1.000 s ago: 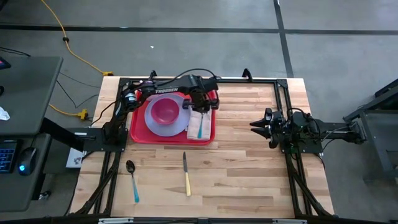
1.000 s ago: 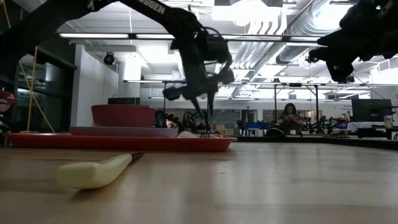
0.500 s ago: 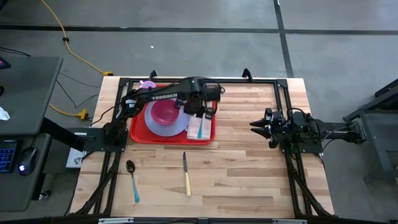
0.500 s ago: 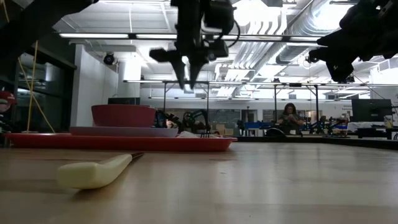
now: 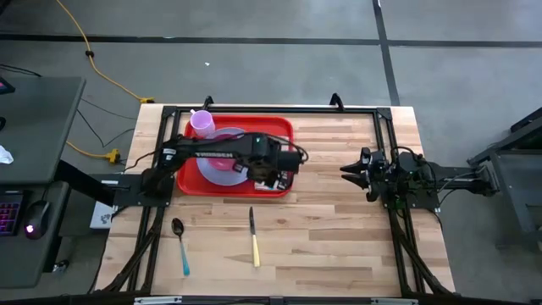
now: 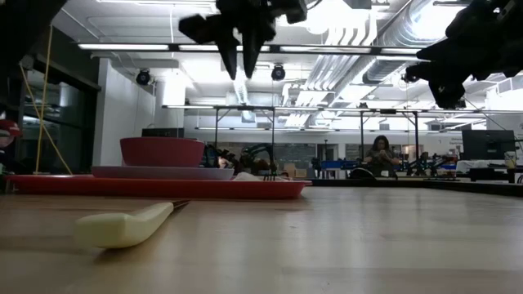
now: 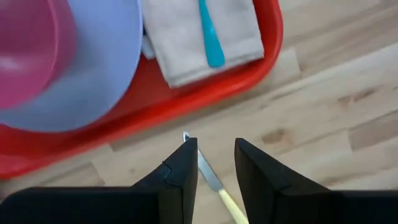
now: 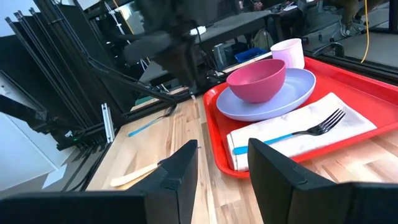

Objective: Set up tray
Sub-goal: Put the blue spoon on top of the brown napkin on the right side of the violet plate on the red tray

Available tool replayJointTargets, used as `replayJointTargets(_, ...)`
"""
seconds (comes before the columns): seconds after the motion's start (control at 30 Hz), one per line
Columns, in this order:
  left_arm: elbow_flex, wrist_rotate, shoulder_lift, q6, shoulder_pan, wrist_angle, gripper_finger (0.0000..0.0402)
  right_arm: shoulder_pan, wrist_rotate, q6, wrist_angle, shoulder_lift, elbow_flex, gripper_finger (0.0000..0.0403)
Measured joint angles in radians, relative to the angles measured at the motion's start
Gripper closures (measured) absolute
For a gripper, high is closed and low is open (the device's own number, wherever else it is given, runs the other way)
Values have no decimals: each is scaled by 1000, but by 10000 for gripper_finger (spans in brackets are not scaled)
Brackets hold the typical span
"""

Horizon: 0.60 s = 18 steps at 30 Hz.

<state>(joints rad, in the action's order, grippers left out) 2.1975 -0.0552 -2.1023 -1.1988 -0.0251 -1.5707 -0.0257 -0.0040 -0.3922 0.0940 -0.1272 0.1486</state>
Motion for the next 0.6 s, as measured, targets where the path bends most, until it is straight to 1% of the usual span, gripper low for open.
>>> replayJointTargets(0.2, 1, -14, 2, -141, -99, 0, 268, 0, 0, 0, 8, 0, 0, 285)
replayJointTargets(0.43, 0, -92, 2, -337, -203, -1, 268, 0, 0, 0, 45, -1, 0, 284)
replayJointTargets(0.6, -12, -97, 3, -437, -254, 2, 268, 0, 0, 0, 44, -1, 0, 285)
